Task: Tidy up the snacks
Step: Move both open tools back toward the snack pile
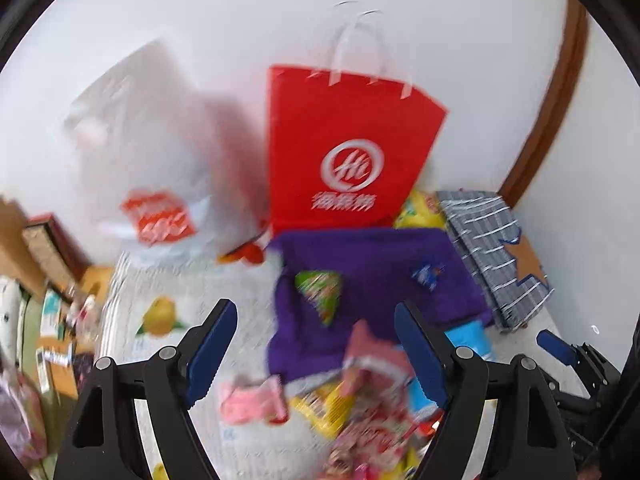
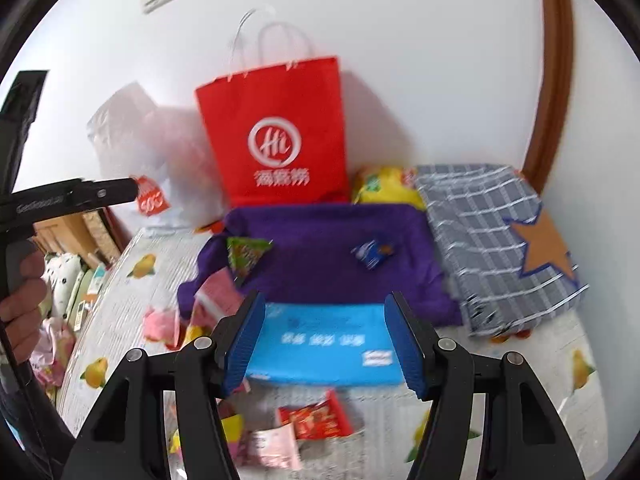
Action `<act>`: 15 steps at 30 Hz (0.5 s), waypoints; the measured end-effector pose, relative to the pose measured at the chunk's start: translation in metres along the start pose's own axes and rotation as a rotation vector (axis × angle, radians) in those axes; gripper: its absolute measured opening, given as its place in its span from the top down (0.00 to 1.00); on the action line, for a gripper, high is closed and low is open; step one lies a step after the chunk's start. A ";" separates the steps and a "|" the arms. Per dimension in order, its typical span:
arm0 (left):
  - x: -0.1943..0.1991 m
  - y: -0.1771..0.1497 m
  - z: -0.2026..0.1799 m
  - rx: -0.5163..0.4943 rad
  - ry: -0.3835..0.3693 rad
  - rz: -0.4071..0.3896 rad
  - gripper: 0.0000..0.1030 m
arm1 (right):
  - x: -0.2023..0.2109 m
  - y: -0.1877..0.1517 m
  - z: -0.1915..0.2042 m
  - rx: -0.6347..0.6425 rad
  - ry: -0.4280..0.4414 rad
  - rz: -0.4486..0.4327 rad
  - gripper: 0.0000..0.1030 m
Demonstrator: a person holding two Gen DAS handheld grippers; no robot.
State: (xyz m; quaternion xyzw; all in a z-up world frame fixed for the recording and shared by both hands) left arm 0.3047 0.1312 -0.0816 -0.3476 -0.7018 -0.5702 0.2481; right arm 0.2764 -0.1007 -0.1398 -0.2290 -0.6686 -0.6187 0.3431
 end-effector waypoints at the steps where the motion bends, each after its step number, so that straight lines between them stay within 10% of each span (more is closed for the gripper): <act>1: 0.002 -0.007 0.009 0.011 0.013 0.003 0.23 | -0.002 -0.003 0.007 0.006 0.013 0.006 0.40; 15: -0.020 -0.089 0.091 0.142 0.052 0.108 0.23 | -0.030 -0.007 0.092 0.150 0.121 -0.027 0.25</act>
Point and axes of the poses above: each gripper's, at about its wrist camera, not at the fingertips, and x roughly against the way its jaws point, z to its left, y to its top, the point moved 8 cm from there along -x, roughly the way its jaws point, and after that the axes turned 8 degrees about -y, right-handed, at the moved point
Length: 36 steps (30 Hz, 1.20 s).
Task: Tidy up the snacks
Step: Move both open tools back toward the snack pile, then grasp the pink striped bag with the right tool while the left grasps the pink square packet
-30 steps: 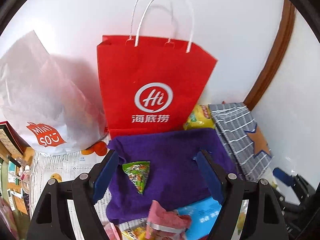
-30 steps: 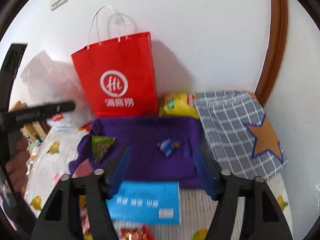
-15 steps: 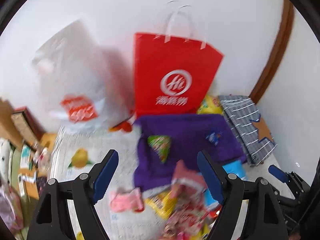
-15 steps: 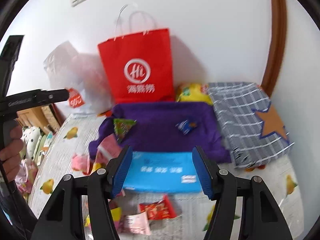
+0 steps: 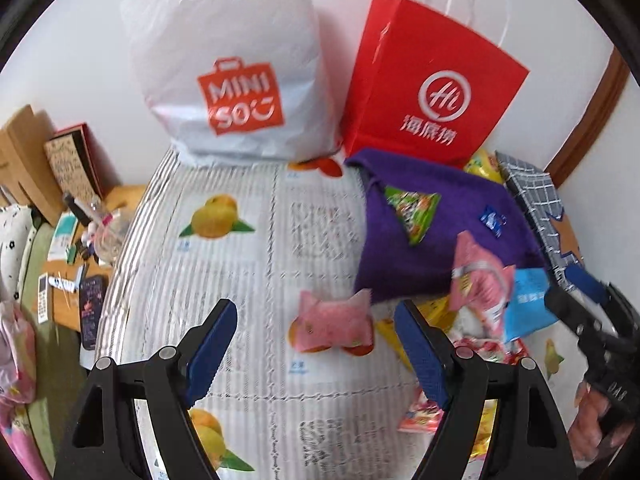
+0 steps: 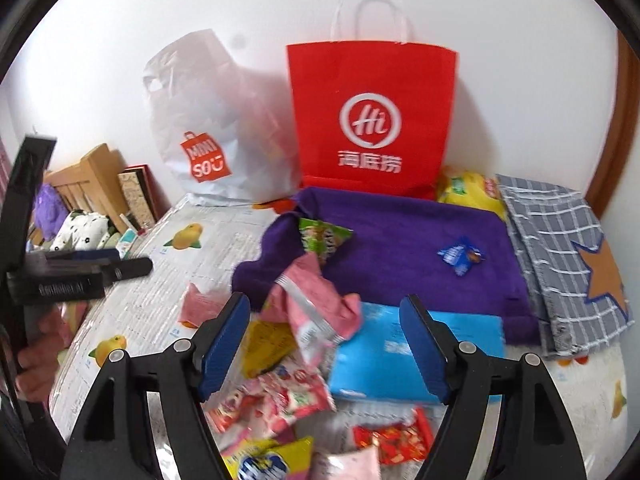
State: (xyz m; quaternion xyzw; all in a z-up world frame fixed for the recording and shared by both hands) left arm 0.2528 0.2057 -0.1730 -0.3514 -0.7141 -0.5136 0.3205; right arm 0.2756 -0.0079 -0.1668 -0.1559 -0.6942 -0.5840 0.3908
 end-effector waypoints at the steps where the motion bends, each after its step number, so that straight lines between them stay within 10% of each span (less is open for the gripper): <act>1: -0.002 -0.002 0.003 0.003 0.000 0.004 0.23 | -0.005 0.001 0.003 0.008 0.005 0.001 0.25; 20: -0.031 -0.003 0.029 0.060 -0.022 0.035 0.23 | -0.093 0.001 0.036 0.192 0.058 0.114 0.26; 28: -0.036 -0.005 0.026 0.071 -0.027 0.046 0.23 | -0.083 -0.016 0.035 0.222 0.052 0.105 0.58; 36: -0.064 -0.017 0.002 0.039 -0.022 0.096 0.23 | -0.043 -0.016 0.014 0.080 0.097 0.050 0.62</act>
Point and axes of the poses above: each gripper's, at about its wrist camera, not at the fingertips, and x roughly against the way its jaws point, z to its left, y to its top, the point moved 8 cm from there along -x, roughly the way its jaws point, and after that the axes turned 8 degrees about -y, right-handed, at the moved point
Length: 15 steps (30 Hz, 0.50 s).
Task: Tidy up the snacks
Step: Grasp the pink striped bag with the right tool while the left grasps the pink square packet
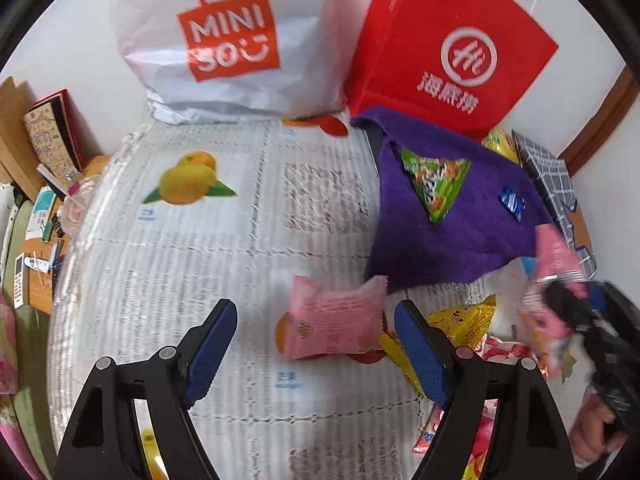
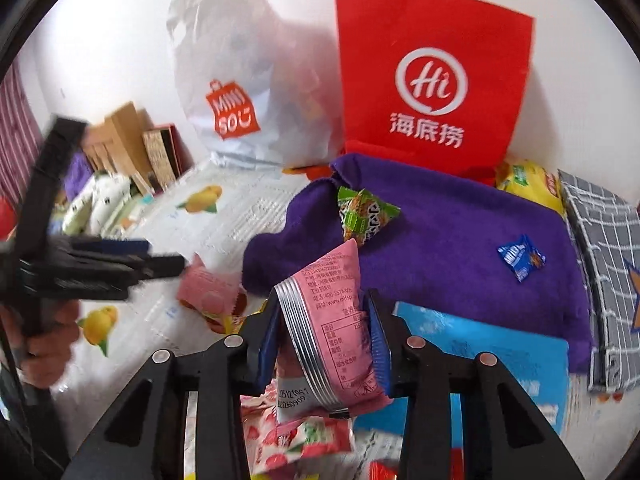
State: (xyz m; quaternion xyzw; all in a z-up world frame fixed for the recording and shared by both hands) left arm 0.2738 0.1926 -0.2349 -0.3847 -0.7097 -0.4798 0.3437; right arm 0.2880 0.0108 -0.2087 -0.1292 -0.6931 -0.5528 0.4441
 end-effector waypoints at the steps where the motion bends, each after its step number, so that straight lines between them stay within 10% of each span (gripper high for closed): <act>1: -0.007 -0.002 -0.001 0.003 0.012 0.013 0.23 | 0.007 -0.001 -0.004 -0.013 -0.004 -0.009 0.62; 7: -0.038 -0.014 -0.006 -0.010 0.051 0.053 0.24 | 0.052 -0.019 -0.048 -0.085 -0.074 -0.052 0.62; 10: -0.040 -0.017 -0.010 -0.055 0.127 0.018 0.55 | 0.071 -0.039 -0.075 -0.106 -0.128 -0.057 0.62; 15: -0.024 -0.024 -0.015 -0.044 0.081 -0.008 0.67 | 0.081 -0.079 -0.116 -0.155 -0.207 -0.005 0.62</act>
Point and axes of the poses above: each gripper's, at about its wrist camera, not at the fingertips, and x roughly against the way its jaws point, z to its left, y to its top, the point moved 8 cm from there along -x, roughly the way its jaws point, and after that the axes turned 8 degrees about -y, right-handed, at the moved point
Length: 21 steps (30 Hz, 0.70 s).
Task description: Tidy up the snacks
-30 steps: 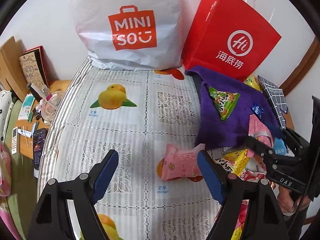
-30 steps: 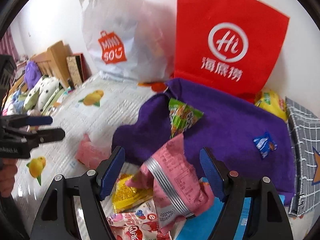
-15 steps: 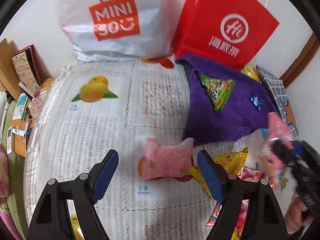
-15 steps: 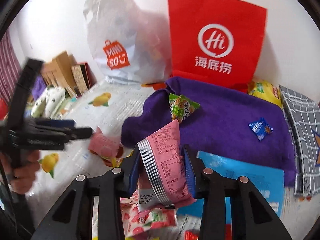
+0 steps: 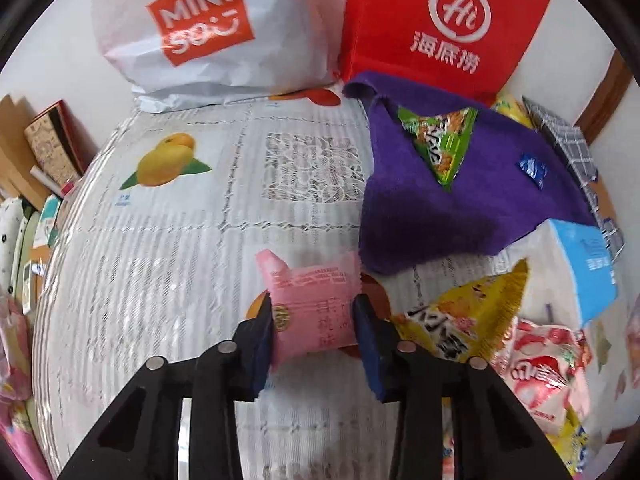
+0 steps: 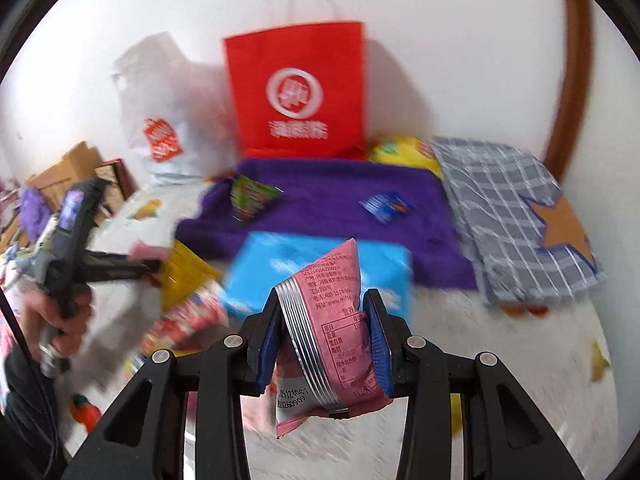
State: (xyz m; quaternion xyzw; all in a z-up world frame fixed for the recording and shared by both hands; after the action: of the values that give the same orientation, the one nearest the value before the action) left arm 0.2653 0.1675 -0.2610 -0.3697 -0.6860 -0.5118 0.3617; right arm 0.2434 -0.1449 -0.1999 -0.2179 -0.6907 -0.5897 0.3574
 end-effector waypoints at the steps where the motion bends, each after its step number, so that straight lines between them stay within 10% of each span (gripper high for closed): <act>1: 0.005 -0.003 0.001 0.007 -0.002 -0.002 0.68 | -0.001 -0.006 -0.005 -0.006 -0.006 0.011 0.62; 16: 0.047 -0.090 -0.021 0.041 -0.115 0.021 0.74 | -0.039 -0.061 -0.021 -0.015 0.025 0.128 0.47; 21: 0.058 -0.090 -0.006 0.025 -0.044 -0.059 0.36 | -0.030 -0.064 -0.025 0.012 -0.003 0.096 0.37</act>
State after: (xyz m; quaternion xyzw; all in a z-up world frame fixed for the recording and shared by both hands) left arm 0.1598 0.1510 -0.2483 -0.3560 -0.7108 -0.5051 0.3360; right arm 0.2221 -0.1792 -0.2631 -0.2496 -0.6834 -0.5676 0.3853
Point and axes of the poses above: each gripper's, at about its wrist camera, not at the fingertips, and x roughly against the way its jaws point, z to its left, y to its top, the point moved 8 cm from there along -x, roughly the way its jaws point, and after that the axes turned 8 degrees about -y, right-handed, at the moved point
